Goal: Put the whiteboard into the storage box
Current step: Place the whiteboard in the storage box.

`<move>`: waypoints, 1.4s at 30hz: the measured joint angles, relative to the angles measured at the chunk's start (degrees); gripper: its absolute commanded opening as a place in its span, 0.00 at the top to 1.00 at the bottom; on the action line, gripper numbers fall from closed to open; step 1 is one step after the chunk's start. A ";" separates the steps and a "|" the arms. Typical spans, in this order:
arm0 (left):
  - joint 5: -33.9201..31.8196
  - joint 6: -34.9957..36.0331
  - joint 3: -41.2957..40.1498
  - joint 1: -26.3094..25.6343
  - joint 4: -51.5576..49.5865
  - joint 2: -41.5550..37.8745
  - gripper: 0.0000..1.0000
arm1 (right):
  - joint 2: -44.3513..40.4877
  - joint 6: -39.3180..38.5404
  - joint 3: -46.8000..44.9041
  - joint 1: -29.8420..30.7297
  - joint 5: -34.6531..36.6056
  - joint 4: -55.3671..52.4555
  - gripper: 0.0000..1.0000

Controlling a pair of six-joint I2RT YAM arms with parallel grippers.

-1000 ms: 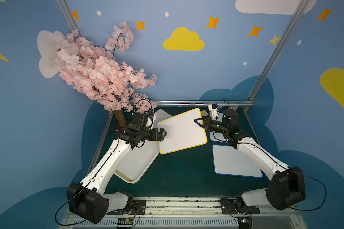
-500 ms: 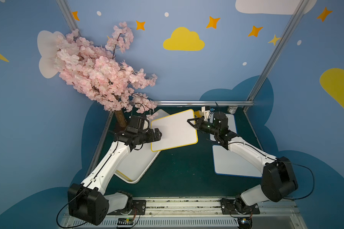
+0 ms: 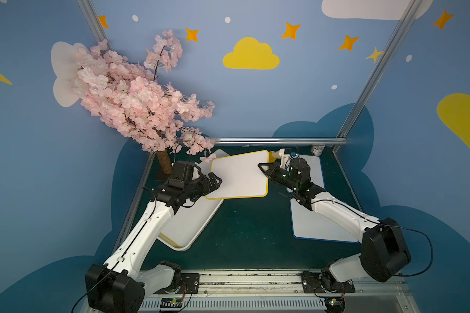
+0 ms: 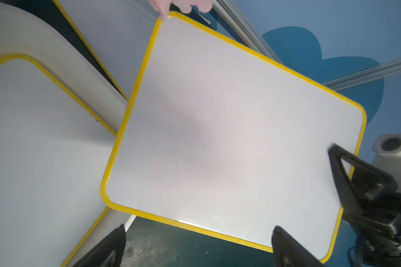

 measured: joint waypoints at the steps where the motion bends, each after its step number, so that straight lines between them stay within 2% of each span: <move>1: -0.24 1.07 0.81 0.02 -0.92 0.50 0.01 | 0.39 -0.11 0.72 0.20 -0.72 -0.20 1.00; 12: -2.80 10.62 2.84 0.28 -7.89 3.04 0.01 | 13.27 -2.93 11.04 4.52 -9.35 -3.02 1.00; 18: -2.80 12.07 2.84 0.90 -7.89 3.23 0.01 | 19.71 -4.11 14.34 6.47 -11.50 -5.92 1.00; 27: -0.83 12.35 2.84 3.52 -7.45 3.26 0.01 | 29.18 -4.74 24.33 7.34 -14.43 -7.82 1.00; 35: 2.34 12.39 2.60 5.75 -6.16 3.15 0.01 | 33.35 -3.17 28.28 7.32 -15.58 -7.80 0.62; 42: 3.65 12.35 0.70 6.36 -5.49 2.32 0.01 | 33.64 3.13 25.92 7.37 -13.22 2.45 0.49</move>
